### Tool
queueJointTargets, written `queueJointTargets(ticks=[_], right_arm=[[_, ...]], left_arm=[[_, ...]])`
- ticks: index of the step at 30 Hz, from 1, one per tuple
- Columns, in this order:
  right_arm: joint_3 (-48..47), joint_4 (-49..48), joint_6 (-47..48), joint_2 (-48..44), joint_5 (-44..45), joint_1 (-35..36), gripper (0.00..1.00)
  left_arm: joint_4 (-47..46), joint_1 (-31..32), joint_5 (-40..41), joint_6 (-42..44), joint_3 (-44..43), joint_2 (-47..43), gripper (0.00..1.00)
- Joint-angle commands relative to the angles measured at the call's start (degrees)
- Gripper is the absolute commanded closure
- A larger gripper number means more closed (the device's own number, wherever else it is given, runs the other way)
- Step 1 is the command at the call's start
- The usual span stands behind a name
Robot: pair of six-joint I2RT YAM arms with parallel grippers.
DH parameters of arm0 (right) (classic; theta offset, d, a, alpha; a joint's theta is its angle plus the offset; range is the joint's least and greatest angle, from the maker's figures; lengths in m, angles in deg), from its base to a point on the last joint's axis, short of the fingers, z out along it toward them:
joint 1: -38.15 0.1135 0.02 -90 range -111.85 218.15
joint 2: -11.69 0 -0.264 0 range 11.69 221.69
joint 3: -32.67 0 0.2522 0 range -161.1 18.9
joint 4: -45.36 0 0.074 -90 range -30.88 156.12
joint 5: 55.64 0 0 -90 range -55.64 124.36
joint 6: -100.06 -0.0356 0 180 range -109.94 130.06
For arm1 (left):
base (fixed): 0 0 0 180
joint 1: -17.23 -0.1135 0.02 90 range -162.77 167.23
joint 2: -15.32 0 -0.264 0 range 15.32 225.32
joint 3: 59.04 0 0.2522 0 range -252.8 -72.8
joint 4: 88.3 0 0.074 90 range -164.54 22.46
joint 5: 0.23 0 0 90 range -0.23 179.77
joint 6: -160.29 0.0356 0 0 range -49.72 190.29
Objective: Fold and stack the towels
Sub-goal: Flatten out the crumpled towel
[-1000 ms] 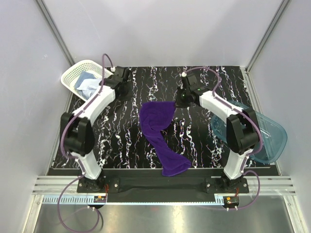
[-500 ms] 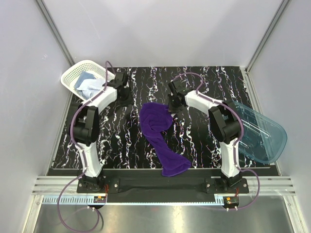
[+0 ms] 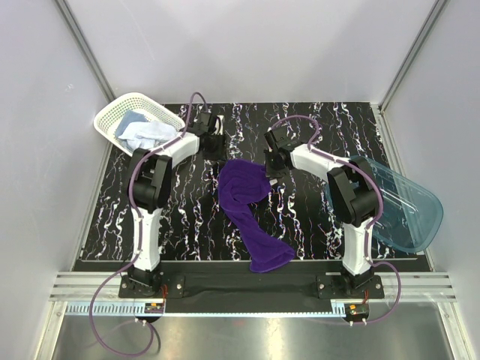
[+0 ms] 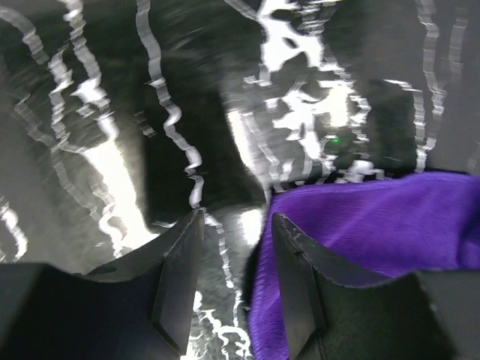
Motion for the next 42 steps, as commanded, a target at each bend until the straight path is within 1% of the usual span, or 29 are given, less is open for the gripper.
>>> queueJointTargets(ticks=[1,2,5,8,11,16,18,21,24,27,28,30,32,34,35,36,38,39,40,42], right_arm=[[0.0,-2.2,1.5,-2.7,-0.3,-0.2,0.96],[-0.1,-2.3,1.5,-2.7,-1.6,-0.2,0.96],[0.0,-2.5,1.4,-2.7,-1.8,-0.1,0.96],[0.2,-2.6,1.5,-2.8,-2.0,-0.2,0.96],[0.2,-2.5,1.5,-2.9,-1.9,-0.2,0.96],[0.4,-2.5,1.6,-3.4,-1.7,-0.2,0.95],[0.5,-2.9,1.6,-3.7,-1.6,-0.2,0.95],[0.5,-2.9,1.6,-4.0,-1.6,-0.2,0.94],[0.4,-2.8,1.6,-3.8,-1.7,-0.3,0.93],[0.4,-2.9,1.3,-3.7,-1.8,-0.2,0.9],[0.5,-2.9,1.2,-3.8,-1.9,-0.2,0.89],[0.5,-2.9,1.2,-3.9,-1.9,-0.2,0.82],[0.3,-3.2,1.2,-3.8,-1.8,-0.2,0.75],[-0.9,-3.2,1.3,-3.0,-1.8,-0.3,0.72],[-1.6,-3.1,1.5,-2.7,-2.2,-0.2,0.71],[-2.5,-2.7,2.0,-2.4,-2.5,-0.2,0.67],[-4.9,-1.8,2.3,-1.9,-3.0,-0.2,0.63],[-5.5,-1.4,2.5,-2.2,-3.2,-0.1,0.61],[-6.1,-1.5,2.4,-2.5,-3.3,-0.2,0.6],[-6.3,-1.6,2.6,-3.2,-3.8,-0.2,0.57]], left_arm=[[-3.1,0.4,-4.7,4.2,-2.2,1.0,0.53],[-3.2,0.4,-5.0,4.1,-2.2,1.3,0.53],[-3.0,1.3,-4.9,4.2,-3.0,2.4,0.53],[-1.7,2.4,-3.4,4.5,-4.1,3.9,0.53],[-1.1,3.7,-0.7,4.5,-3.9,4.1,0.53],[3.6,6.4,9.4,2.3,-3.9,4.2,0.55],[5.8,7.0,12.5,0.2,-4.0,4.6,0.58],[8.5,7.4,14.8,-2.6,-4.4,5.5,0.62],[9.6,8.0,14.8,-4.2,-4.3,6.2,0.64],[11.5,9.1,17.0,-6.2,-4.8,7.3,0.67],[12.4,9.3,17.7,-6.8,-5.3,7.7,0.7],[14.7,9.6,19.2,-8.5,-6.4,9.0,0.75],[16.3,9.7,20.5,-9.6,-6.5,9.1,0.88],[18.2,9.7,24.1,-10.4,-8.2,9.0,1.0],[20.6,9.6,25.8,-10.9,-9.0,8.7,1.0],[21.3,8.9,28.0,-11.0,-9.3,8.0,1.0],[21.4,7.6,28.8,-12.3,-7.6,3.6,1.0],[20.9,5.6,28.7,-12.7,-6.6,1.6,1.0],[20.2,4.5,28.6,-12.9,-4.9,-2.9,1.0],[18.7,1.8,28.9,-13.8,-1.0,-6.6,1.0]])
